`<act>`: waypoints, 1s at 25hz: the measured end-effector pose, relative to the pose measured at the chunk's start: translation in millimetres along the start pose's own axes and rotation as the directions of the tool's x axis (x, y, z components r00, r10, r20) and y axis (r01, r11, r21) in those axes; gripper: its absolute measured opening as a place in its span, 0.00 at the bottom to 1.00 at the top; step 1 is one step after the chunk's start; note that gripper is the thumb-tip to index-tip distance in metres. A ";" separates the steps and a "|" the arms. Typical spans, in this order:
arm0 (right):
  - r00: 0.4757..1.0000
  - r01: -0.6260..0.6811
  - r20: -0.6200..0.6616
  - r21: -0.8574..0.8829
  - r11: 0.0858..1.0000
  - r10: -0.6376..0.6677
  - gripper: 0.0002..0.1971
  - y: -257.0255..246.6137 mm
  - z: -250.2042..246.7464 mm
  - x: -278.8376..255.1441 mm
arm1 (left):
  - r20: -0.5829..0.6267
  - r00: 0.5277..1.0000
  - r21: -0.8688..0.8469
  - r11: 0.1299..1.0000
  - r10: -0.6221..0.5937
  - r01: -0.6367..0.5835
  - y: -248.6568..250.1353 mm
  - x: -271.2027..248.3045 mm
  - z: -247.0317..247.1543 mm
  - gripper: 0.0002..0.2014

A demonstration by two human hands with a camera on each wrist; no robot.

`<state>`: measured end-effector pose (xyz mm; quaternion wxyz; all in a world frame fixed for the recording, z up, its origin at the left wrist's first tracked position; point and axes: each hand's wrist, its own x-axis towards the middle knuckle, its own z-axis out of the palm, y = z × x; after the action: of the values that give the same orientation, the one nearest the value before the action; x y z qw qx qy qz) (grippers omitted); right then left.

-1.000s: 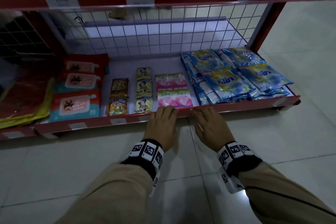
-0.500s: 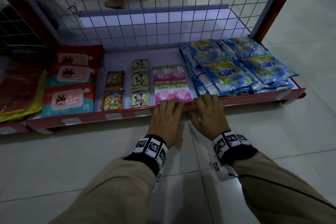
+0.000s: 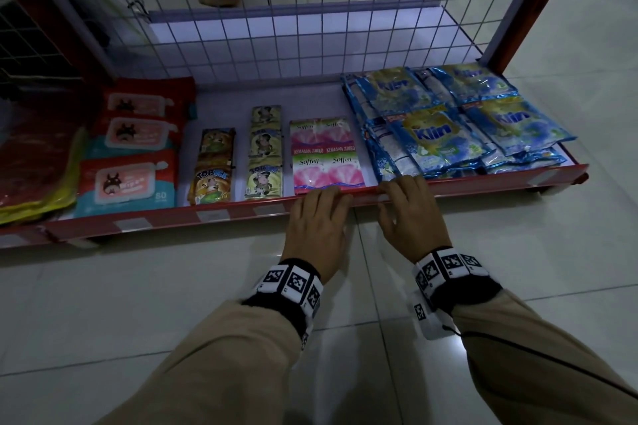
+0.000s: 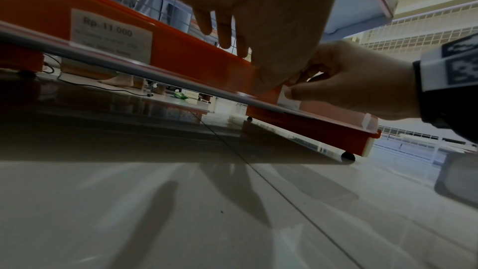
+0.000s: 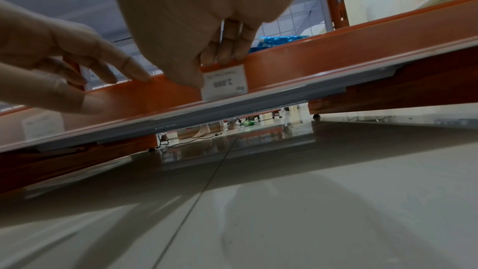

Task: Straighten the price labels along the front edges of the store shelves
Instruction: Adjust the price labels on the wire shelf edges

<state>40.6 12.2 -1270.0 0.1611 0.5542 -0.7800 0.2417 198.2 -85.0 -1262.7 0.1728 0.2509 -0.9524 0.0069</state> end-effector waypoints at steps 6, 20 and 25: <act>0.999 0.045 -0.023 -0.017 0.999 -0.046 0.13 7.6 -5.7 -2.1 | -0.002 1.000 -0.055 0.998 0.002 -0.002 3.2 0.9 1.1 0.26; 0.970 0.080 0.241 -0.165 0.983 -0.038 0.10 2.1 -17.6 12.2 | 0.125 0.991 -0.033 0.998 -0.045 0.050 4.8 4.7 -8.8 0.23; 0.930 -0.053 0.362 -0.040 0.998 0.064 0.09 3.5 -26.9 26.5 | 0.198 0.976 -0.038 0.995 -0.088 0.097 4.8 9.2 -13.2 0.21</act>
<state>28.1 7.2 -1234.6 0.0151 0.5636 -0.8159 0.1283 192.7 -83.8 -1246.9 0.0843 0.2902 -0.9520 -0.0484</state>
